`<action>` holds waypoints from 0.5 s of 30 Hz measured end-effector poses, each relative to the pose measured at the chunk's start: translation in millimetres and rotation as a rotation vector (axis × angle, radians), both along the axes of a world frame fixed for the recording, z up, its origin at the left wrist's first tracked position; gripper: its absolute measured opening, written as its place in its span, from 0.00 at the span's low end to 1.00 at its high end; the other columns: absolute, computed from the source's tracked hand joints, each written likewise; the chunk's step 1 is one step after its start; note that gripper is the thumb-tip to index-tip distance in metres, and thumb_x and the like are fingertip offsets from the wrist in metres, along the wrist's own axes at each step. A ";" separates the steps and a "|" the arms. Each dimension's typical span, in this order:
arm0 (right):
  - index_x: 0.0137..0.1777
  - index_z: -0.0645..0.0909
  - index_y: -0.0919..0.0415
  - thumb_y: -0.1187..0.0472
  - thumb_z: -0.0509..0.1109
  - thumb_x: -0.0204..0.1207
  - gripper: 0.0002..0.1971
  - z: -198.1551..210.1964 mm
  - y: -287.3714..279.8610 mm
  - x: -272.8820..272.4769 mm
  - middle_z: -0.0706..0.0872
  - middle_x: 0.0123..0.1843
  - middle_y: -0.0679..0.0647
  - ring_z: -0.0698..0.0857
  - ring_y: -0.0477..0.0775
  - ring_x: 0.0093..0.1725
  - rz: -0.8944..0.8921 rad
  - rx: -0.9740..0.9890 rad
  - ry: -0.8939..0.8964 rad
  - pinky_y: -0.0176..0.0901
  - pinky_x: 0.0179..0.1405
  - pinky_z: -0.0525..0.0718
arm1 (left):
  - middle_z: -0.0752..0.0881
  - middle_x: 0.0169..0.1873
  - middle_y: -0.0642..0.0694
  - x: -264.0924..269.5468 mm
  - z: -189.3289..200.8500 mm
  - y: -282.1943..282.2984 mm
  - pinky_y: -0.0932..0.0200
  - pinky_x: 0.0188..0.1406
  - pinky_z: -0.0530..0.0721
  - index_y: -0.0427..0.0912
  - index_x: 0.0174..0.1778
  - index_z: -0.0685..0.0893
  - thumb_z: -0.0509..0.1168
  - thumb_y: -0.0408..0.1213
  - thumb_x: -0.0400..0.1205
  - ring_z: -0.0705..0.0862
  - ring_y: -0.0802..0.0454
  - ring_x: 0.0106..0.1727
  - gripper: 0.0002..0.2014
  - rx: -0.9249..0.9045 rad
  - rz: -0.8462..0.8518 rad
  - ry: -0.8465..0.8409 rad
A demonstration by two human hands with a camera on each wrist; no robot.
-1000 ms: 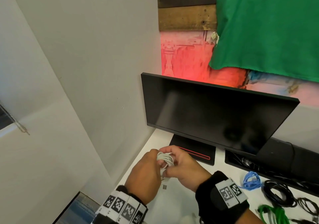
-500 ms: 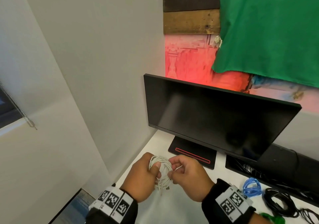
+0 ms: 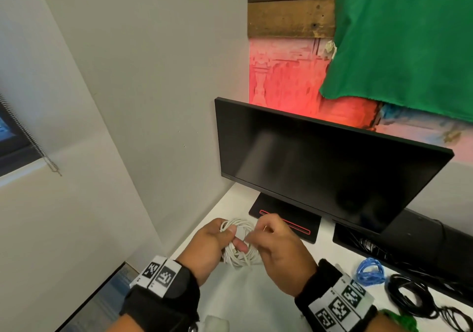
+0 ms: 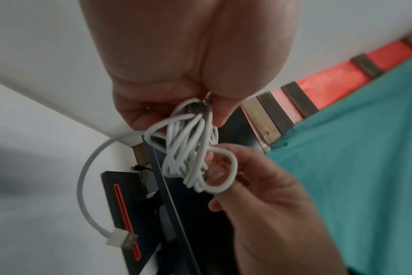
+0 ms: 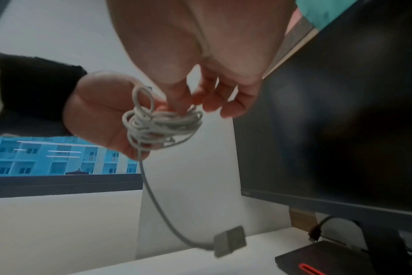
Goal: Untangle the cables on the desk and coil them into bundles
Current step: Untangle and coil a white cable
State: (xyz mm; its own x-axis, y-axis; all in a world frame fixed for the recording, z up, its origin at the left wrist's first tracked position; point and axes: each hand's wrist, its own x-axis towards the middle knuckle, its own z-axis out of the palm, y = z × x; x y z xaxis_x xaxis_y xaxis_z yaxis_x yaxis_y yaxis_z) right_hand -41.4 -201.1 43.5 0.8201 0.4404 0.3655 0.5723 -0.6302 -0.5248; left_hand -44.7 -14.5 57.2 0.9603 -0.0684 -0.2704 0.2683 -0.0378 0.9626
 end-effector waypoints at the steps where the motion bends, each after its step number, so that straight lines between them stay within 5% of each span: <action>1: 0.60 0.86 0.48 0.59 0.64 0.85 0.11 1.2 0.1 -0.7 0.77 0.56 0.46 0.77 0.49 0.55 0.046 -0.142 -0.031 0.38 0.50 0.80 | 0.90 0.41 0.35 0.5 -3.8 -1.4 0.55 0.36 0.83 0.34 0.54 0.81 0.59 0.37 0.88 0.87 0.46 0.38 0.10 0.076 0.025 -0.015; 3: 0.65 0.83 0.46 0.53 0.59 0.86 0.14 2.4 0.5 -2.2 0.75 0.55 0.47 0.74 0.50 0.56 0.087 -0.323 0.008 0.36 0.50 0.73 | 0.89 0.40 0.40 0.6 -10.5 -2.3 0.56 0.37 0.81 0.38 0.52 0.81 0.59 0.38 0.88 0.86 0.50 0.37 0.08 0.210 0.043 -0.050; 6: 0.60 0.85 0.46 0.50 0.63 0.85 0.11 7.4 2.8 -3.6 0.72 0.52 0.44 0.73 0.46 0.51 0.125 -0.303 0.137 0.30 0.44 0.68 | 0.86 0.29 0.50 -0.5 -14.9 -1.7 0.60 0.35 0.79 0.45 0.49 0.80 0.57 0.40 0.88 0.82 0.57 0.30 0.07 0.360 -0.041 -0.136; 11: 0.42 0.84 0.47 0.54 0.71 0.79 0.04 19.9 -3.4 -0.9 0.82 0.44 0.44 0.83 0.44 0.44 0.205 0.206 0.568 0.40 0.50 0.84 | 0.83 0.32 0.54 -2.6 -19.0 9.2 0.57 0.41 0.81 0.53 0.49 0.73 0.54 0.46 0.88 0.82 0.60 0.34 0.05 0.642 -0.146 -0.367; 13: 0.36 0.85 0.51 0.44 0.72 0.73 0.12 26.4 -8.3 -1.3 0.86 0.40 0.51 0.87 0.53 0.44 0.157 0.439 0.746 0.52 0.50 0.88 | 0.84 0.37 0.54 -1.8 -18.9 20.4 0.57 0.42 0.80 0.53 0.52 0.72 0.53 0.47 0.88 0.83 0.58 0.39 0.05 0.733 -0.125 -0.410; 15: 0.29 0.82 0.53 0.35 0.74 0.65 0.21 27.2 -17.8 0.9 0.89 0.33 0.52 0.91 0.55 0.40 0.009 0.492 0.728 0.59 0.50 0.89 | 0.85 0.40 0.48 1.4 -16.8 39.4 0.53 0.44 0.81 0.47 0.55 0.73 0.53 0.46 0.88 0.85 0.49 0.42 0.08 0.762 0.014 -0.399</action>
State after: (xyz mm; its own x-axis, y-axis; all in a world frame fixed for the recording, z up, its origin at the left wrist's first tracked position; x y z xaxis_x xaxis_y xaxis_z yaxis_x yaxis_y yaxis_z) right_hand -40.6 -218.8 70.8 0.9206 0.3782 -0.0975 -0.0069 -0.2337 -0.9723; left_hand -43.4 24.8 40.5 0.9928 0.0074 0.1199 -0.0791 -0.7111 0.6986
